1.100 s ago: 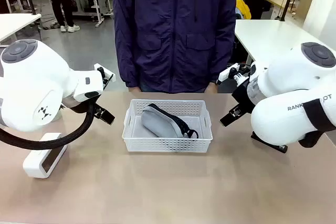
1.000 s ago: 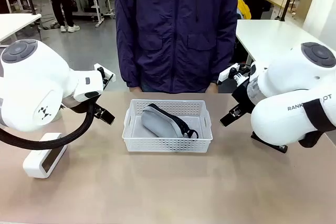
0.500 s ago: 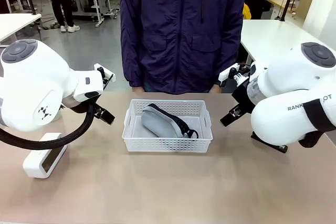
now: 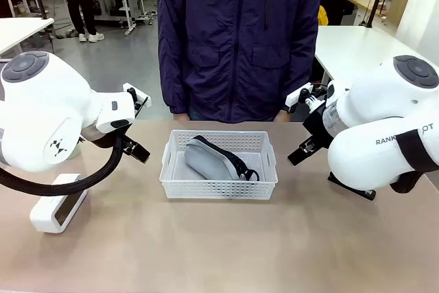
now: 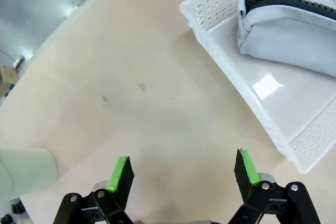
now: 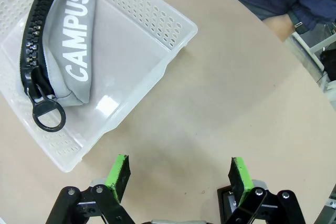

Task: Efficiently arrange items inside the basket to fit them all.
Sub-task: Pick up the Digital clock and place it inside the Organizing basket.

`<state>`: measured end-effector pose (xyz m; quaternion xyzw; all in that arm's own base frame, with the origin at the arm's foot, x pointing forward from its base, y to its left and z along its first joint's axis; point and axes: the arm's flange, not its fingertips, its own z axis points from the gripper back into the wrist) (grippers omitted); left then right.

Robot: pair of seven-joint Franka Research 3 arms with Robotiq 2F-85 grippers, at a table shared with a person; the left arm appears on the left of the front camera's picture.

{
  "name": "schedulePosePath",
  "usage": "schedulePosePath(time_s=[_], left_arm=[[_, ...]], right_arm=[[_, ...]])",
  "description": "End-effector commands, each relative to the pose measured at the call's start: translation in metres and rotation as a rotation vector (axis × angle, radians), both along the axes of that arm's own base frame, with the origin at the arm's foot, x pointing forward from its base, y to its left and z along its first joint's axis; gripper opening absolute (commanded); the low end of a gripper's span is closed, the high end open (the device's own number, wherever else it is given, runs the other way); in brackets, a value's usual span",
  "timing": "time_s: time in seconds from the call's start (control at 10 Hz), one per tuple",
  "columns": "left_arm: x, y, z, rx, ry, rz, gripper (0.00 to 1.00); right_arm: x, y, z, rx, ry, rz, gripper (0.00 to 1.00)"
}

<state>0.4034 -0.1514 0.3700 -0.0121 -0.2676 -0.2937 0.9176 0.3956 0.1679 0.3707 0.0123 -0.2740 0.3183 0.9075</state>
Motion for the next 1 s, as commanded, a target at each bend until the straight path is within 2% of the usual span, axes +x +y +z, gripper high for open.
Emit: schedulePosePath(time_s=[0.0,0.3,0.4,0.5,0.6,0.7,0.8,0.9], left_arm=[[0.0,0.0,0.0,0.0,0.0,-0.001,1.0],[0.0,0.0,0.0,0.0,0.0,0.0,1.0],[-0.008,-0.007,0.008,-0.012,0.075,-0.05,1.0],[-0.016,-0.004,0.02,-0.125,0.146,-0.106,1.0],[-0.029,0.007,0.038,-0.163,0.206,-0.116,1.0],[-0.045,0.025,0.065,-0.266,0.24,-0.141,1.0],[-0.063,0.047,0.091,-0.328,0.214,-0.096,1.0],[-0.088,0.075,0.12,-0.474,0.257,-0.038,1.0]], right_arm=[[0.0,0.0,0.0,0.001,0.0,-0.001,1.0],[0.0,0.0,0.0,0.0,0.0,0.0,1.0],[-0.008,-0.001,0.009,-0.024,0.038,0.027,1.0],[-0.015,-0.006,0.025,0.004,0.052,0.007,1.0],[-0.028,-0.018,0.054,0.042,0.055,-0.005,1.0],[-0.043,-0.036,0.086,0.109,0.108,-0.001,1.0],[-0.059,-0.061,0.117,0.191,0.17,-0.023,1.0],[-0.08,-0.093,0.148,0.36,0.258,-0.018,1.0]])
